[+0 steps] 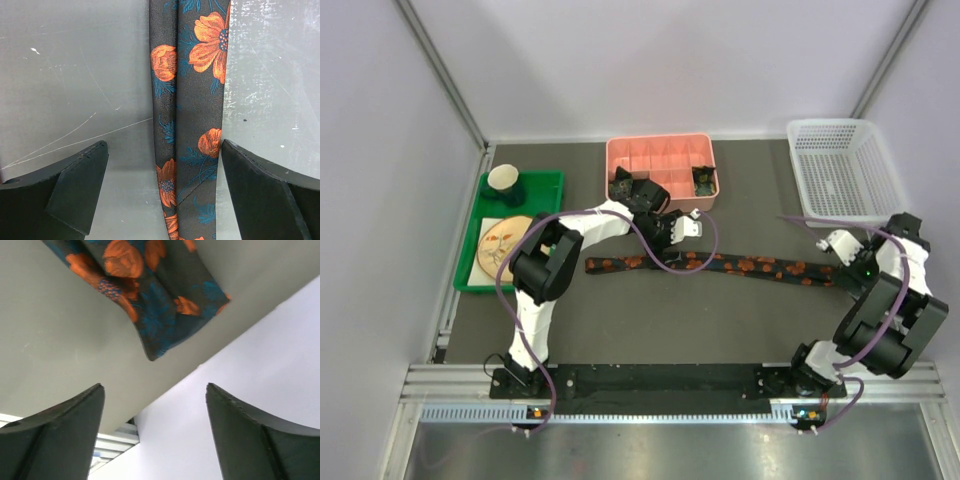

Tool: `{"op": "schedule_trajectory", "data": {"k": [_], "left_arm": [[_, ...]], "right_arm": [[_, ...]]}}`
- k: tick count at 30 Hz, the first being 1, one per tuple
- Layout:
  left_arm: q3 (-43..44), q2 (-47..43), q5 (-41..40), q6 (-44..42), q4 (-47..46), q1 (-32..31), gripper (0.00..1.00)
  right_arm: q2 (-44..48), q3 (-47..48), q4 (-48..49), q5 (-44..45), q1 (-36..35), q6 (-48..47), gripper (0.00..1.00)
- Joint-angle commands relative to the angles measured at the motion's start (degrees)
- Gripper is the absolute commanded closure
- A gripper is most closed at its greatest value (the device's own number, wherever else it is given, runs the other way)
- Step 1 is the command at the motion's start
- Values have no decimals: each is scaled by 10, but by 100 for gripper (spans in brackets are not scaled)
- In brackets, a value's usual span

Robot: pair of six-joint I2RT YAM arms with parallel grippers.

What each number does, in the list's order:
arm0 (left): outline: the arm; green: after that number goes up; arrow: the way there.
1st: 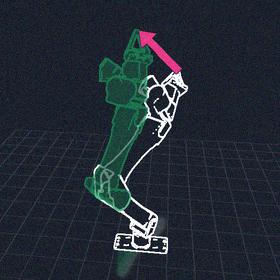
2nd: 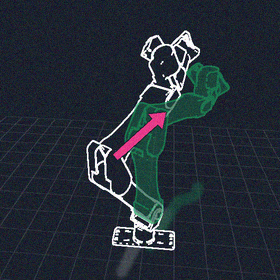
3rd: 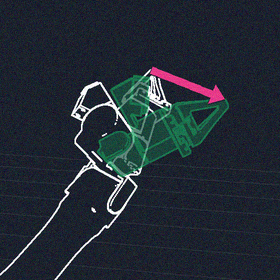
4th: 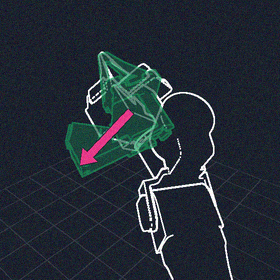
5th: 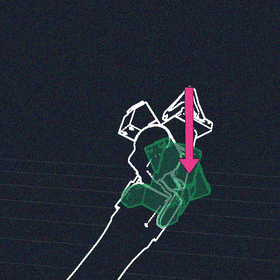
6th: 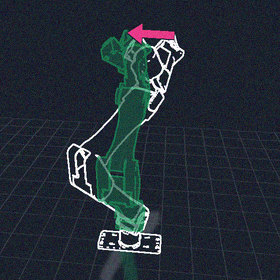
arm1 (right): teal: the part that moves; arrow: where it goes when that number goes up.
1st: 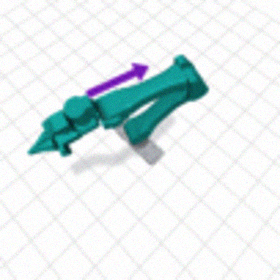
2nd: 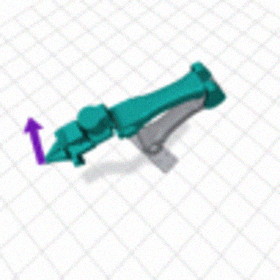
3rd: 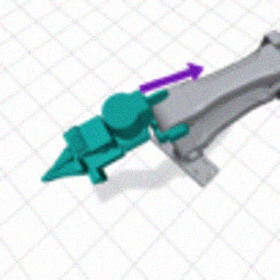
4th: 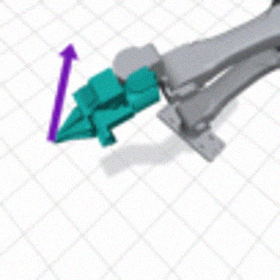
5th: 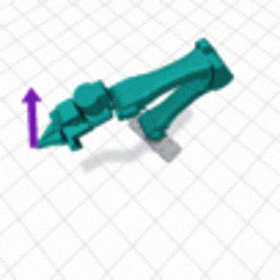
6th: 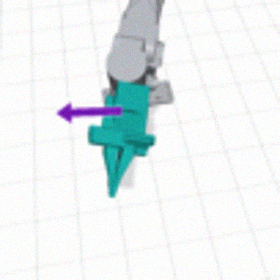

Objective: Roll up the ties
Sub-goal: Flatten out the tie at the center of the board.

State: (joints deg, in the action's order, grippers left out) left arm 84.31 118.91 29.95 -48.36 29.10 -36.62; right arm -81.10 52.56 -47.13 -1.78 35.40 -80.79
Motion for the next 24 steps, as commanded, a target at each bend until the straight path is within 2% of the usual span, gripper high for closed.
{"op": "schedule_trajectory", "data": {"k": [1, 6, 8, 10, 11, 13, 18, 24], "left_arm": [[14, 8, 12, -10, 5, -2, 1], [10, 9, 8, -12, 5, -1, 2], [9, 9, 7, -9, 4, -2, 2], [8, 9, 7, -8, 3, -2, 2], [8, 9, 6, -7, 3, -1, 2], [8, 9, 4, -3, 0, -1, 2], [0, 4, 5, 2, -6, -1, 2], [-16, -4, 5, 9, -15, -1, 3]], "right_arm": [[12, -37, 27, -11, -7, -8, 23], [-32, -37, 126, 4, -20, 42, 44], [-43, -33, 144, 10, -24, 55, 64], [-51, -32, 149, 15, -32, 57, 77], [-55, -32, 152, 16, -36, 62, 89], [-46, -22, 141, 30, -45, 65, 98], [61, -9, 105, 33, -92, 50, 100], [152, -61, 71, 74, -211, 21, 100]]}}
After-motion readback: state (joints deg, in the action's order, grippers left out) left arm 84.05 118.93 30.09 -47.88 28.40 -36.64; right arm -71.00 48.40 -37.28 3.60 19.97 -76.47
